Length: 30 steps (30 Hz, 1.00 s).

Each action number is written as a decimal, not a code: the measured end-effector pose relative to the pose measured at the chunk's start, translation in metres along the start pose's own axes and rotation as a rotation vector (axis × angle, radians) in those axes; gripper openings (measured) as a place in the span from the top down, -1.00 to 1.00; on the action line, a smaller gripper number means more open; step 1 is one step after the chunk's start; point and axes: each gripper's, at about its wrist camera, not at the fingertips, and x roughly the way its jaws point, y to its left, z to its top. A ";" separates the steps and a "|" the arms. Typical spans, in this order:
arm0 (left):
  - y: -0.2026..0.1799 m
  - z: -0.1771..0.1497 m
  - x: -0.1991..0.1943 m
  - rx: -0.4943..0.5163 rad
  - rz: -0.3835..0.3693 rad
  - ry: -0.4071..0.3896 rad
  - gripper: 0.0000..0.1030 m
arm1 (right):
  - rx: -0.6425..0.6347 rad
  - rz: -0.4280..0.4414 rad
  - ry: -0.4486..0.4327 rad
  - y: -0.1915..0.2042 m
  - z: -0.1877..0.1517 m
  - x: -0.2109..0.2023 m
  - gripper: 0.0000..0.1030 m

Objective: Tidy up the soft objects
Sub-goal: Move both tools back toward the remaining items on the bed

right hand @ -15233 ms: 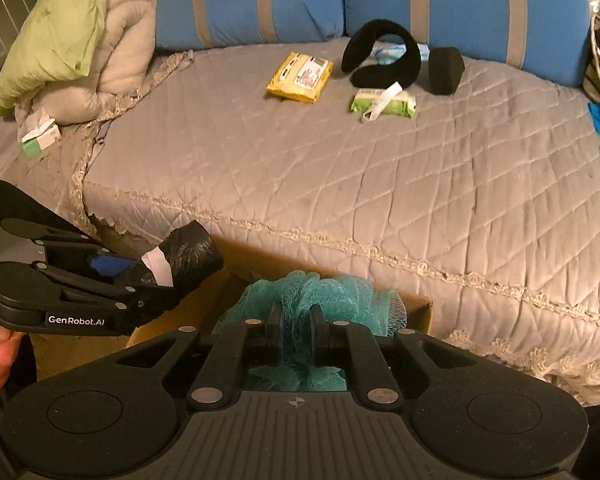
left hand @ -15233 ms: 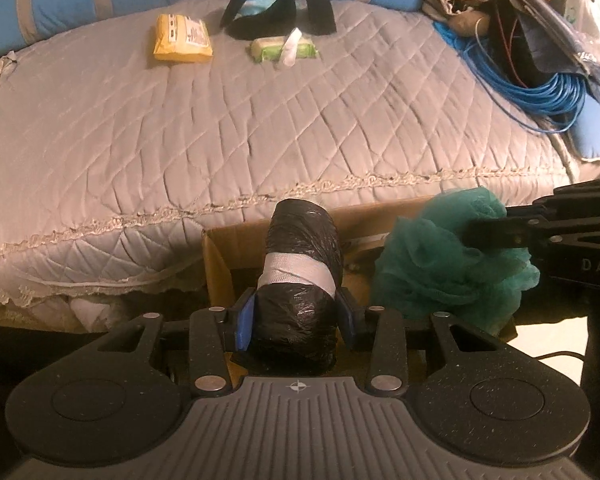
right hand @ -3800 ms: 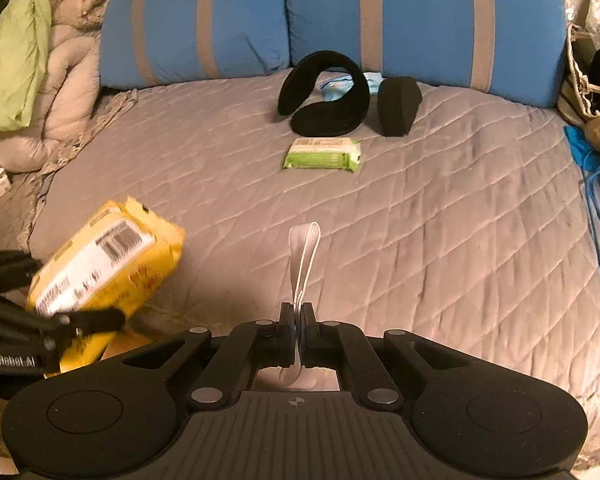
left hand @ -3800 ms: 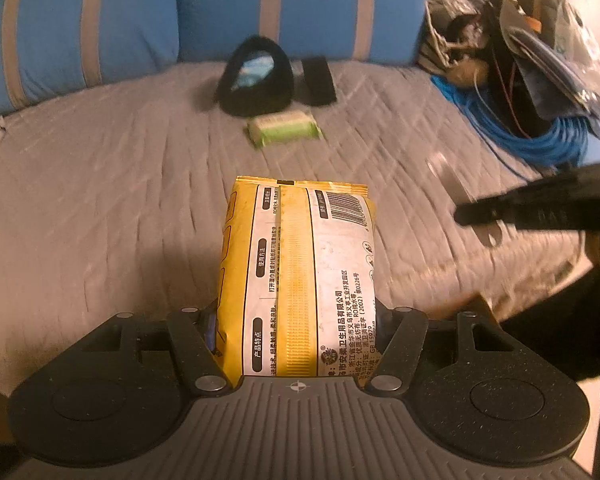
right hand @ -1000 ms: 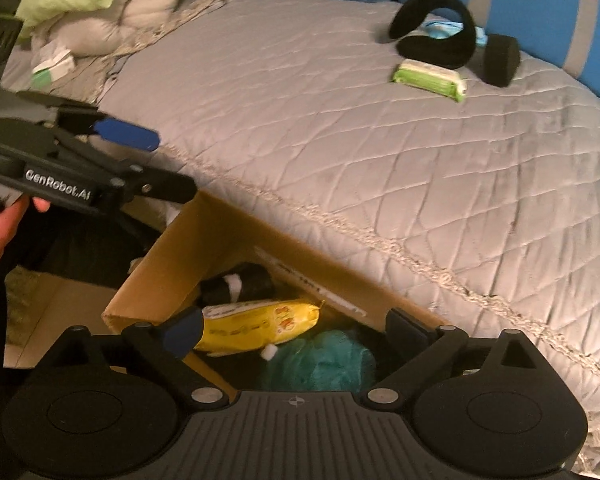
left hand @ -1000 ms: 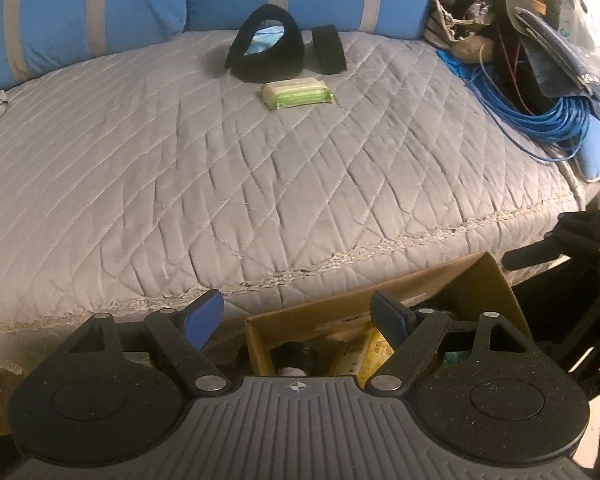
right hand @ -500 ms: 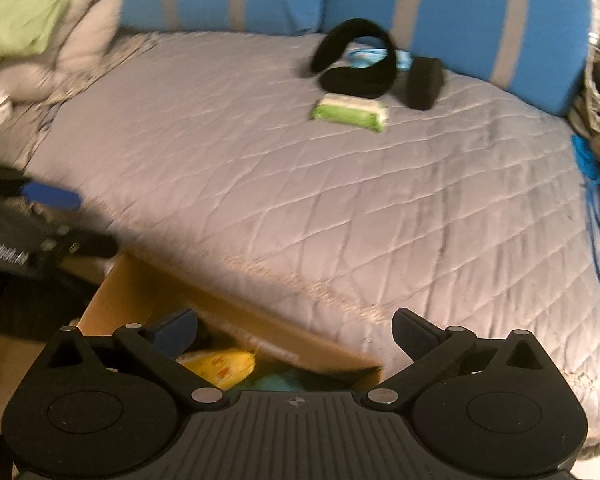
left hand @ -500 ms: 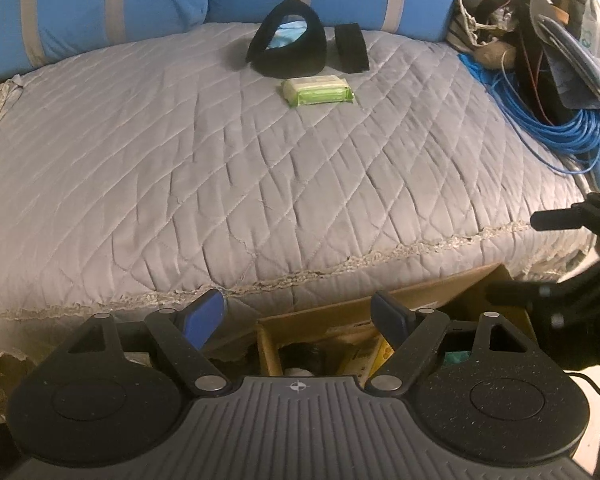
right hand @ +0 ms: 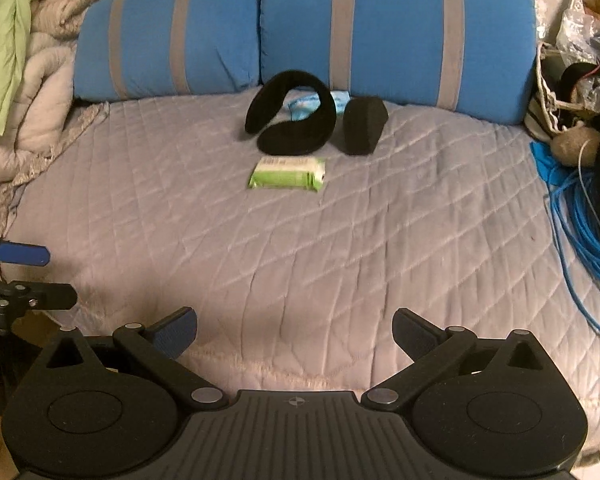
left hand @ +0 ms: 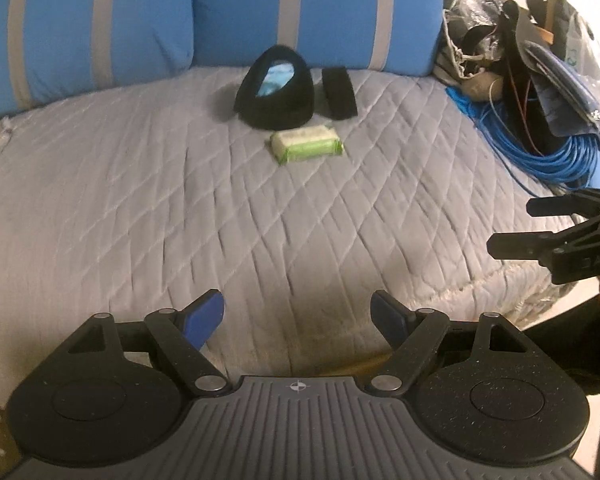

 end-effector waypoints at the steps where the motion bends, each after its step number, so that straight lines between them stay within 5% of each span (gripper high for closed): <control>1: 0.001 0.004 0.003 0.011 0.003 -0.009 -0.57 | -0.003 0.000 -0.004 -0.001 0.003 0.002 -1.00; 12: 0.000 0.033 0.025 0.111 0.006 -0.158 -0.57 | -0.112 -0.131 -0.078 0.003 0.014 0.024 -1.00; 21: -0.003 0.052 0.047 0.163 0.006 -0.185 -0.57 | -0.104 -0.191 -0.048 -0.011 0.031 0.039 -1.00; 30: -0.004 0.075 0.078 0.252 -0.001 -0.166 -0.57 | -0.017 -0.121 0.013 -0.033 0.047 0.053 -1.00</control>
